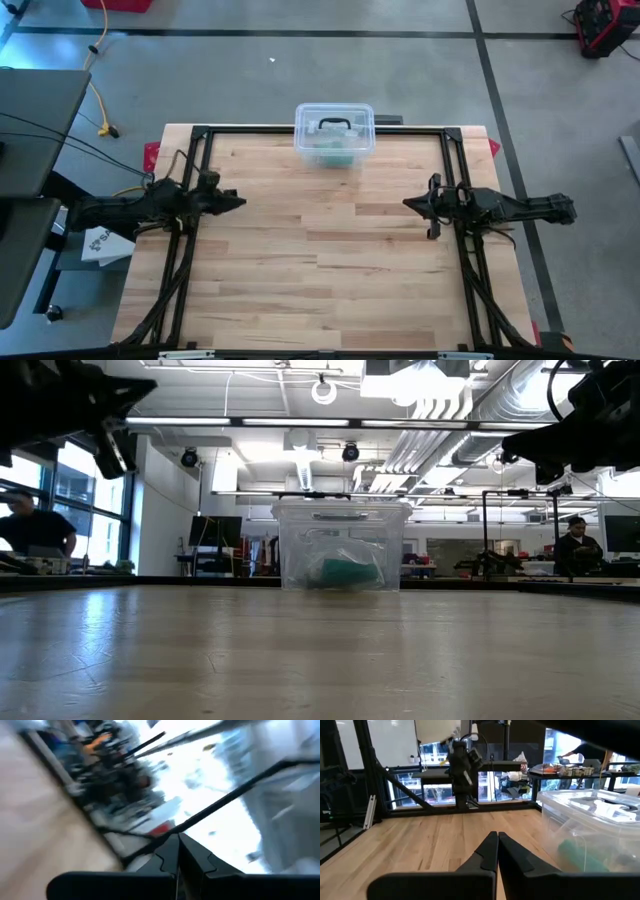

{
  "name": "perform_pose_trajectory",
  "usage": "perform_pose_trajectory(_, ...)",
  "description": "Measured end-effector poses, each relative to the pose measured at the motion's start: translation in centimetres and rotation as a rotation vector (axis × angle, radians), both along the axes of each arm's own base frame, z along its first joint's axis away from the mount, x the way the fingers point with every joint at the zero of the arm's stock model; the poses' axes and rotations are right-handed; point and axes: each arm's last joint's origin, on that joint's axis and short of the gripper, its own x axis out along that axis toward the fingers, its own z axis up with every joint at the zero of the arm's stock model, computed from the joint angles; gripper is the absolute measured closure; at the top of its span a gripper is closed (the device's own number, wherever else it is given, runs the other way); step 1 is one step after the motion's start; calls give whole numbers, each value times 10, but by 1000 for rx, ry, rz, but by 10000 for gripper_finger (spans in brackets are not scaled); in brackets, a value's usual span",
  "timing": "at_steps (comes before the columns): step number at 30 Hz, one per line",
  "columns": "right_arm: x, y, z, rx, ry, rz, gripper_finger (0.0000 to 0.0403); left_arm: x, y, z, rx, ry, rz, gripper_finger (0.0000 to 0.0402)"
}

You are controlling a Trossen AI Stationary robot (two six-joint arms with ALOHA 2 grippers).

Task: Roll bandage
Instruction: Return to Home Position

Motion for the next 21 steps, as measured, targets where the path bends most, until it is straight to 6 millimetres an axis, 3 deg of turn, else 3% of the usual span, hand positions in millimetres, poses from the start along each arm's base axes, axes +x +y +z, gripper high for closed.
perform_pose_trajectory(4, 0, 0, -1, -1, 8, 0, 403, -5, 0, 14, -76, -141, -34, 396)
perform_pose_trajectory(16, 0, 0, -1, -1, 7, -1, 403, -4, 0, 10, -83, -102, -30, 396)
perform_pose_trajectory(19, 0, 0, -1, -1, 7, -1, 403, -3, 3, 9, 47, -98, 113, 396)
perform_pose_trajectory(21, 0, 0, -1, -1, 8, -1, 403, -2, 2, 5, 277, -63, 150, 396)
